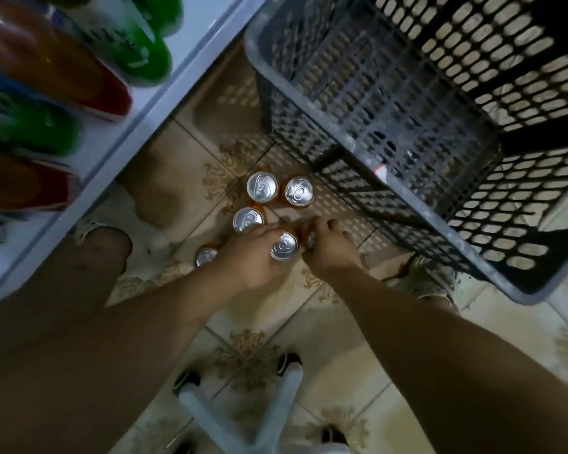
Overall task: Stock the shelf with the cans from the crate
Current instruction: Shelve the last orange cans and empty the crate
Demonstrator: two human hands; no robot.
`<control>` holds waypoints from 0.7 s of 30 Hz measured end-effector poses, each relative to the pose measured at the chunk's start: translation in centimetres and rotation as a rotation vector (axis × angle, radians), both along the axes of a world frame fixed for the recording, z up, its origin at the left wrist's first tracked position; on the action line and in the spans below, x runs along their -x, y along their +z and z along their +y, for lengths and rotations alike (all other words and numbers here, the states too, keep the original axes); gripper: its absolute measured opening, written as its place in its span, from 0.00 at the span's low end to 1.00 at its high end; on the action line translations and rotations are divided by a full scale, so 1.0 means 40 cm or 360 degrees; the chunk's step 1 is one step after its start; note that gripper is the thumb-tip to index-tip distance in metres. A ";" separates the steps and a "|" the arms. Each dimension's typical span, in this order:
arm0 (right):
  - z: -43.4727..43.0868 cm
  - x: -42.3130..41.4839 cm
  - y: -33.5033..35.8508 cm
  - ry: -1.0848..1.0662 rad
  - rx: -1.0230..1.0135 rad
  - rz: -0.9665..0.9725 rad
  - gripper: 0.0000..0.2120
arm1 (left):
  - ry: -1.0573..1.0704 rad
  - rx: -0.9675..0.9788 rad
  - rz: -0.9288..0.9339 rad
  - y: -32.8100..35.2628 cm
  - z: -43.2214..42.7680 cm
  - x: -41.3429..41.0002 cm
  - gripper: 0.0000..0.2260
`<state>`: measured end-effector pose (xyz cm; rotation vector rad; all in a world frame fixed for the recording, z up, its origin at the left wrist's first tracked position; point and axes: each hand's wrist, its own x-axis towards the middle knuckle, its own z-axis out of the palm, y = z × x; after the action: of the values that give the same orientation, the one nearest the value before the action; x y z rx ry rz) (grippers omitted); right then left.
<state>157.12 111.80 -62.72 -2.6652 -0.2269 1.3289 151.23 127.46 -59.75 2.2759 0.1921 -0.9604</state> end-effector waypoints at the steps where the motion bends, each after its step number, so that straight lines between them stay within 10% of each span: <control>1: -0.004 -0.003 0.028 -0.0027 -0.0041 -0.0016 0.28 | 0.0007 0.0009 -0.0009 0.008 0.000 0.000 0.28; 13: 0.019 -0.030 0.651 -0.0393 -0.0704 -0.0522 0.33 | 0.0443 0.0443 -0.0328 0.435 0.012 -0.032 0.44; 21: 0.167 -0.007 1.069 -0.0316 -0.1326 -0.0766 0.30 | 0.0875 0.0595 -0.0927 0.861 0.126 0.046 0.34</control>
<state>157.41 118.49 -19.98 -2.1355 -0.4388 0.3662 149.38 132.51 -25.30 1.9009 0.3268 -0.0309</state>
